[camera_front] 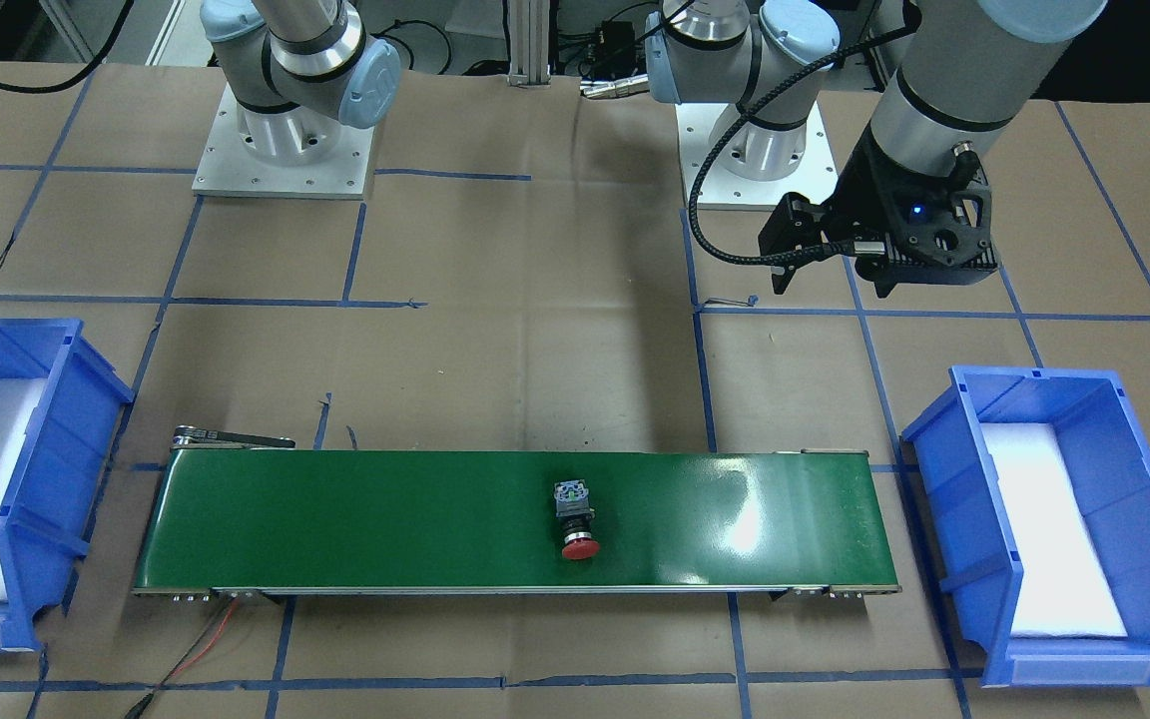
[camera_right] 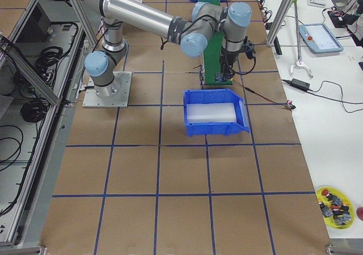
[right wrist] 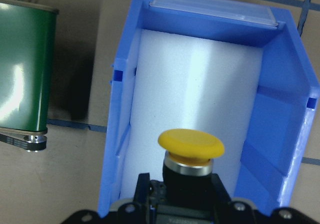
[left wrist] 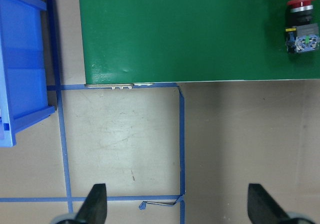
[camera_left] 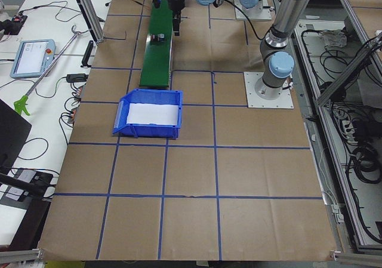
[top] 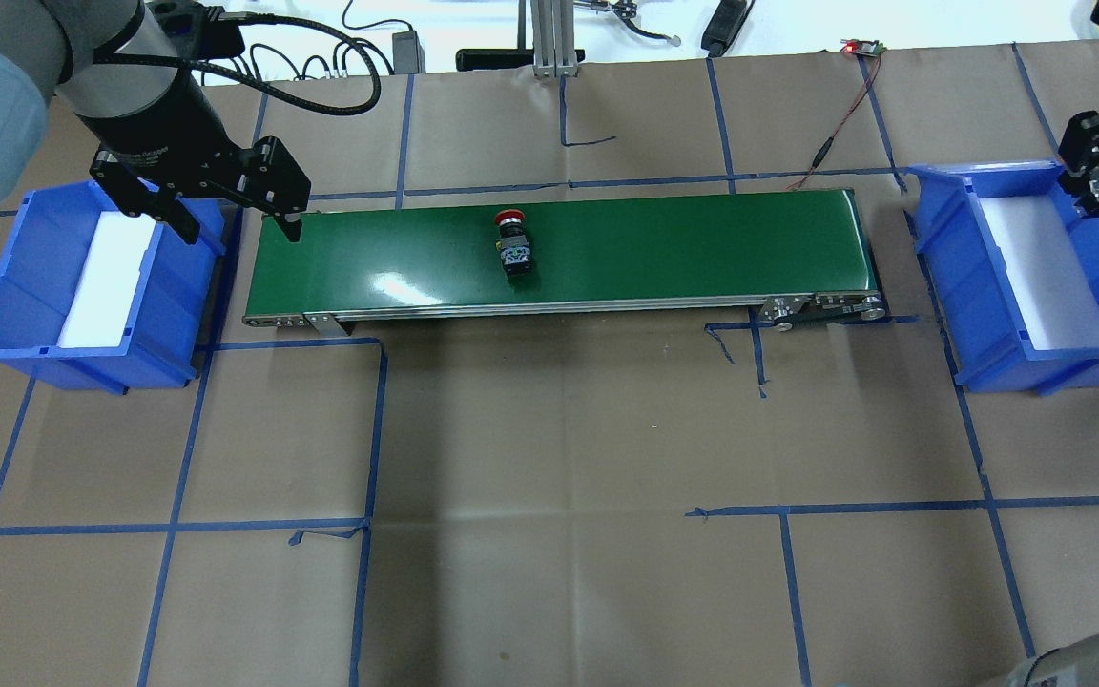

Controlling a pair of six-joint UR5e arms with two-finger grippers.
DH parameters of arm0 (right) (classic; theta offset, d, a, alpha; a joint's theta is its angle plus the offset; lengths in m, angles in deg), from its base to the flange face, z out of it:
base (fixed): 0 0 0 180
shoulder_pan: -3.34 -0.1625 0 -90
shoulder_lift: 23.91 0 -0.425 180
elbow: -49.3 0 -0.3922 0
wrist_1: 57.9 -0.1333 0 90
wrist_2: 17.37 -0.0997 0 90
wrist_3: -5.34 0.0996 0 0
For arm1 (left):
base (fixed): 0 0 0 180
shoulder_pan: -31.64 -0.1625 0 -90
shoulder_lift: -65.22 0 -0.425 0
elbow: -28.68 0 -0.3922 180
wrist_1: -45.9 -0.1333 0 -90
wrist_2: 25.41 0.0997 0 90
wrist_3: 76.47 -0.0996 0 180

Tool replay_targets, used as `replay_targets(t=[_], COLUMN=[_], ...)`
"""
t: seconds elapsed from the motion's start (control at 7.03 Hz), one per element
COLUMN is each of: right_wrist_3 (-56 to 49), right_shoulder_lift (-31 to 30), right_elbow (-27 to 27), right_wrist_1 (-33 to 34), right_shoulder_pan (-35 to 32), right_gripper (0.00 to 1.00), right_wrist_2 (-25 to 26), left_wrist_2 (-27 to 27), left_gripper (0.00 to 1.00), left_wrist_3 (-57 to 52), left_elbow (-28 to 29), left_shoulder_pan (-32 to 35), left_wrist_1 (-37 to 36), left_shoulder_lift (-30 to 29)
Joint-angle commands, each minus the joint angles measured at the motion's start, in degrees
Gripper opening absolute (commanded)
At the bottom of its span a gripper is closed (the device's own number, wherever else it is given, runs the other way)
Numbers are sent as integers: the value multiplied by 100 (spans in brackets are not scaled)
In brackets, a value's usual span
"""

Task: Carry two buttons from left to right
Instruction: 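Lift the yellow button with the right gripper and place it in the empty bin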

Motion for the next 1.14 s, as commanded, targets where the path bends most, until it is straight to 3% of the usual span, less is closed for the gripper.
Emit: replay_targets(t=[0.0, 0.28, 0.85, 1.0], right_wrist_3=[-362, -503, -486, -477], right_shoulder_lift=[42, 173, 578, 587], right_elbow=[-874, -1385, -1519, -1545], right_wrist_1=[812, 1321, 1561, 1552], right_shoulder_pan=[385, 474, 474, 474], right_gripper=[5, 5, 11, 44], right_wrist_2=[-36, 15, 42, 34], left_wrist_2=[2, 2, 2, 2], left_gripper=[100, 100, 100, 100], left_wrist_3=[-2, -11, -20, -29], left_elbow=[1, 1, 63, 54], left_shoulder_pan=[-1, -1, -10, -10], left_wrist_1=[0, 0, 0, 0], left_shoulder_lift=[1, 1, -25, -25])
